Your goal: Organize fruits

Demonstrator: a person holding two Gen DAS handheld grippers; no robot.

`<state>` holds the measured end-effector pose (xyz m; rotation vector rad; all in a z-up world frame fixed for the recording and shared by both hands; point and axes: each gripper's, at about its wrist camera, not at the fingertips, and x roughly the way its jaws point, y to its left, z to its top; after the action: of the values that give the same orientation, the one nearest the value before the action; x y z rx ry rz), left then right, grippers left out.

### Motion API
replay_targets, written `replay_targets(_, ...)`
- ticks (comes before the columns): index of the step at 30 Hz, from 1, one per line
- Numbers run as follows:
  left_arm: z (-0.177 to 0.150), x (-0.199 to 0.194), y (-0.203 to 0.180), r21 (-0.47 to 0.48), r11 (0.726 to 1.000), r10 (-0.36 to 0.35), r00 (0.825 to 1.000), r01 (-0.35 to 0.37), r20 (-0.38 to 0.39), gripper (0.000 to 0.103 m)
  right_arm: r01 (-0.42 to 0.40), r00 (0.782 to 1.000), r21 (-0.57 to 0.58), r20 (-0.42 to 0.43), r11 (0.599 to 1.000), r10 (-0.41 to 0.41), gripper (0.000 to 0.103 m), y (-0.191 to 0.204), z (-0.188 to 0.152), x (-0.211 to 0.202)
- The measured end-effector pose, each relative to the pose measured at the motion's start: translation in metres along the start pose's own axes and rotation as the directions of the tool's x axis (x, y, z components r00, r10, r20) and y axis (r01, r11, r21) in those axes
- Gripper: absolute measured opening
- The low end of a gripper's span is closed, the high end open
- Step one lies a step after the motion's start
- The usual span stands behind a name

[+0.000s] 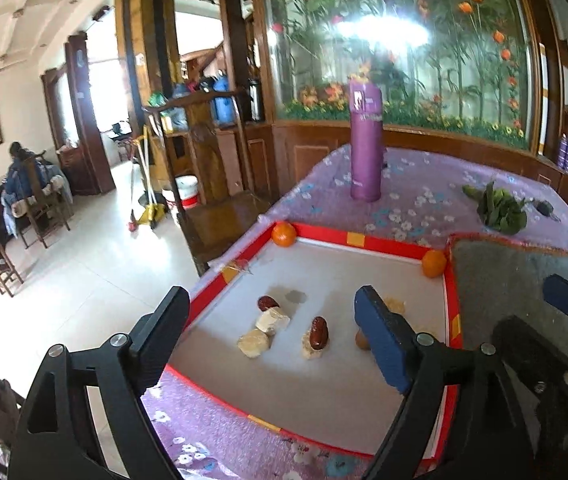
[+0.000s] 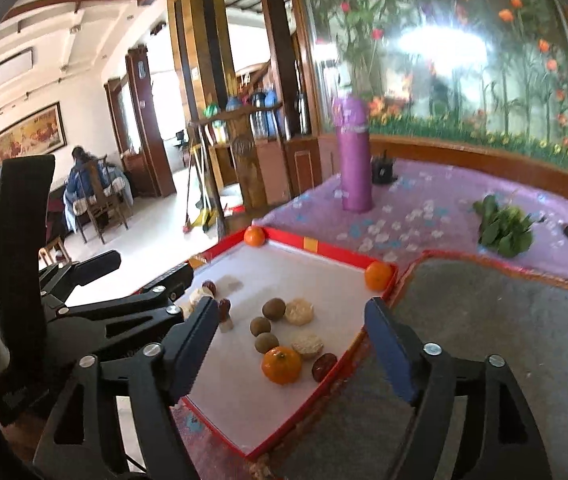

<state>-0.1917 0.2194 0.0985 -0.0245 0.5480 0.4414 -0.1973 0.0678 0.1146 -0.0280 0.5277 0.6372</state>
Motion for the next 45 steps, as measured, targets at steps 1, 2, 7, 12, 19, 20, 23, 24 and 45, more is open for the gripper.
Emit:
replay_targets(1, 0.000, -0.006, 0.001, -0.001, 1.000, 0.000, 1.000, 0.000, 0.018, 0.086, 0.008, 1.000, 0.002, 0.015, 1.000, -0.008, 0.083, -0.001, -0.001, -0.006)
replay_targets(2, 0.001, -0.013, 0.001, -0.003, 1.000, -0.003, 0.999, 0.003, 0.033, 0.087, 0.015, 0.999, 0.003, 0.029, 1.000, -0.016, 0.084, -0.002, -0.001, -0.012)
replay_targets(7, 0.004, -0.042, 0.003, -0.014, 1.000, -0.016, 0.997, 0.017, 0.078, 0.094, 0.005, 0.998, 0.040, 0.056, 0.999, -0.007, 0.084, -0.009, -0.002, -0.034)
replay_targets(12, 0.003, -0.067, 0.002, -0.014, 1.000, 0.011, 0.993, -0.010, 0.119, 0.103, -0.002, 0.996, 0.087, 0.086, 0.996, -0.006, 0.085, -0.015, -0.005, -0.054)
replay_targets(19, 0.008, -0.088, -0.002, 0.011, 0.999, 0.043, 0.986, -0.045, 0.159, 0.103, -0.011, 0.993, 0.085, 0.121, 0.996, 0.000, 0.085, -0.012, -0.007, -0.080)
replay_targets(20, 0.007, -0.090, -0.003, 0.015, 0.999, 0.047, 0.985, -0.050, 0.164, 0.103, -0.009, 0.992, 0.081, 0.127, 0.997, -0.002, 0.085, -0.011, -0.007, -0.084)
replay_targets(23, 0.007, -0.096, -0.007, 0.023, 0.999, 0.042, 0.985, -0.047, 0.168, 0.103, -0.011, 0.989, 0.078, 0.146, 0.997, 0.000, 0.086, -0.010, -0.007, -0.092)
replay_targets(24, 0.007, -0.097, -0.008, 0.026, 0.999, 0.037, 0.985, -0.042, 0.170, 0.103, -0.011, 0.989, 0.079, 0.150, 0.997, -0.001, 0.086, -0.011, -0.008, -0.094)
replay_targets(45, 0.006, -0.095, -0.015, 0.005, 0.998, 0.058, 0.978, -0.060, 0.201, 0.103, -0.002, 0.982, 0.100, 0.188, 0.995, -0.017, 0.086, -0.018, -0.009, -0.099)
